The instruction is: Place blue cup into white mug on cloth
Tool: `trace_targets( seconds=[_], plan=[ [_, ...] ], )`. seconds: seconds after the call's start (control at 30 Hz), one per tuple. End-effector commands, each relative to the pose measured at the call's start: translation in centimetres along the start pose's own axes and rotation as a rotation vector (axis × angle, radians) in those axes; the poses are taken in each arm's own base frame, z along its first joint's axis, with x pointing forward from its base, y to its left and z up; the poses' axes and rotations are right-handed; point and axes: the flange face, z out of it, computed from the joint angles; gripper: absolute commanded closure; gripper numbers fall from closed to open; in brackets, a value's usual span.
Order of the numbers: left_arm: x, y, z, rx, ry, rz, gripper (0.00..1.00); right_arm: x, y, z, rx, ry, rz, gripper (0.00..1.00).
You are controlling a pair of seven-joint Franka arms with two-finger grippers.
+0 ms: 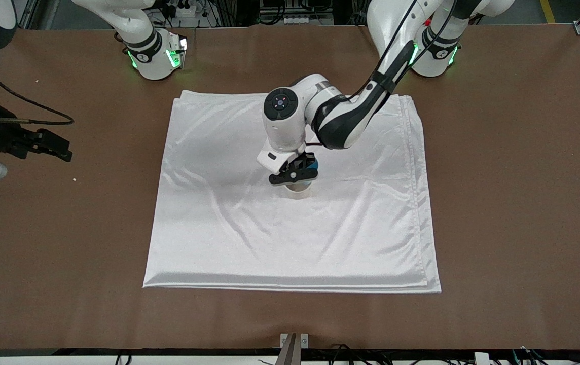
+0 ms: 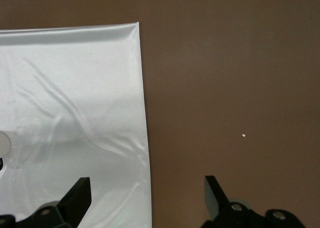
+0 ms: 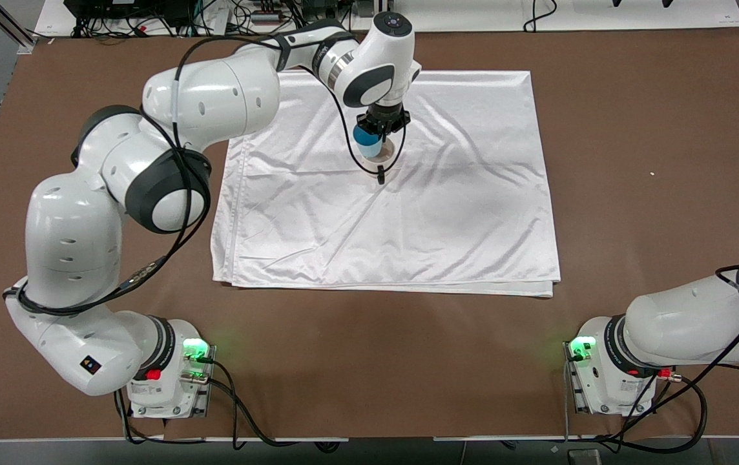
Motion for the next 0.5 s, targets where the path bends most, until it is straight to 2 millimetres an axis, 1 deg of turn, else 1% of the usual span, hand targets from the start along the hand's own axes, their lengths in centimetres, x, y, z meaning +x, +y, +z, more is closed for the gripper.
trace_targets(
  seconds=[0.0, 0.07, 0.13, 0.2, 0.47],
  plan=[
    [0.3, 1.5, -0.1, -0.014, 0.026, -0.017, 1.00, -0.7, 0.7, -0.9, 0.016, 0.014, -0.018, 0.00],
    [0.3, 1.5, -0.1, -0.015, 0.028, -0.017, 1.00, -0.8, 1.1, -0.8, 0.012, 0.011, -0.013, 0.00],
    [0.3, 1.5, -0.1, -0.015, 0.028, -0.017, 1.00, -0.9, 1.1, -0.7, 0.010, 0.010, -0.014, 0.00],
    [0.3, 1.6, 0.3, -0.011, 0.024, -0.015, 1.00, -1.0, 1.0, -0.8, 0.005, 0.012, -0.016, 0.00],
    [0.5, 1.6, 1.4, -0.014, 0.022, -0.013, 1.00, -1.1, -0.4, -0.9, -0.015, 0.019, -0.043, 0.00]
  ],
)
